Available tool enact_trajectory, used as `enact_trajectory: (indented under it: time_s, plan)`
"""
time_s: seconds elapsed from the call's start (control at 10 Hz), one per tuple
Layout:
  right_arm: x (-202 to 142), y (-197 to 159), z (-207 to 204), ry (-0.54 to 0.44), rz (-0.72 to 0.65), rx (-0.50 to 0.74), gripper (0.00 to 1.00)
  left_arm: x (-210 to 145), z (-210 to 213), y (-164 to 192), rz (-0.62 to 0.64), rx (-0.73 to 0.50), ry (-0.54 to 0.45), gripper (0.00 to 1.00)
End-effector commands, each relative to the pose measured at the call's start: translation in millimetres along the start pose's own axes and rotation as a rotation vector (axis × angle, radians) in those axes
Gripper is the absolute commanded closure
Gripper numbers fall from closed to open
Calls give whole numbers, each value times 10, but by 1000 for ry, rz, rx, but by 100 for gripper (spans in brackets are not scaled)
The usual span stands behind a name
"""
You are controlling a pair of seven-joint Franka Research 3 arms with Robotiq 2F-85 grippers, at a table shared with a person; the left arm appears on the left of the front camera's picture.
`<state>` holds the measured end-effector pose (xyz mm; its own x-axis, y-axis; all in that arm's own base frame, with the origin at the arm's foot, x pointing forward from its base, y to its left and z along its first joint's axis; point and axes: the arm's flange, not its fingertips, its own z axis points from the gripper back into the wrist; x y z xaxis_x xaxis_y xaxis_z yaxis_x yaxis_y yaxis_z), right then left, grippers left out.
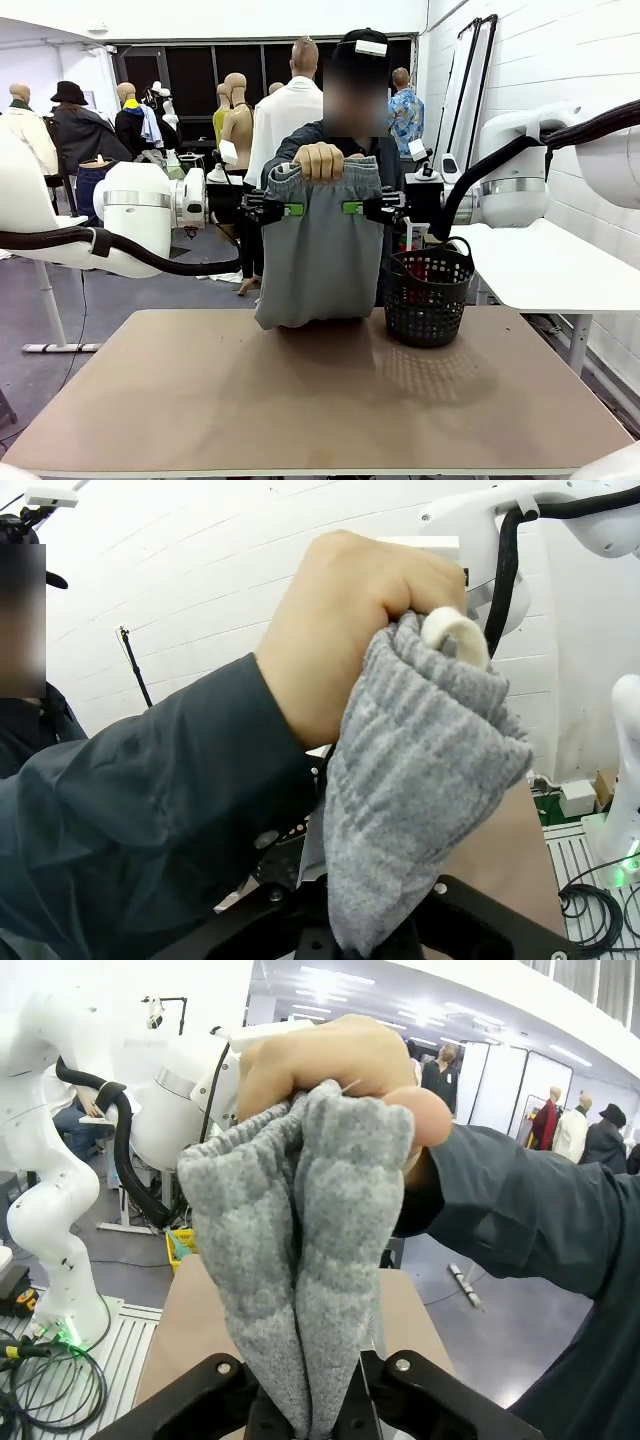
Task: Fold the training pants.
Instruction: Grab both ends of the Training pants handed by a person, then release the ends of the Training pants and then grab the overlapped ends.
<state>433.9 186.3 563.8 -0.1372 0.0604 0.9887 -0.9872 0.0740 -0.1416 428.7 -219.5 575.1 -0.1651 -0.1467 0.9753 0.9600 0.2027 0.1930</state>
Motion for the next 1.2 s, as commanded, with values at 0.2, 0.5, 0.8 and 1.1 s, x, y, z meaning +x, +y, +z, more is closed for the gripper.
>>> enact_trajectory:
  time_s: [0.2, 0.5, 0.8, 1.1]
  plan:
    - [63, -98, -30, 27, -53, 25, 100, 33, -69, 75, -49, -44, 25, 100]
    - [-13, -16, -11, 14, -33, 15, 100, -13, -11, 2, 5, -4, 3, 100]
    - [-13, -16, -11, 14, -33, 15, 100, -13, -11, 2, 5, -4, 3, 100]
    - [-13, -16, -11, 14, -33, 15, 100, -13, -11, 2, 5, -4, 3, 100]
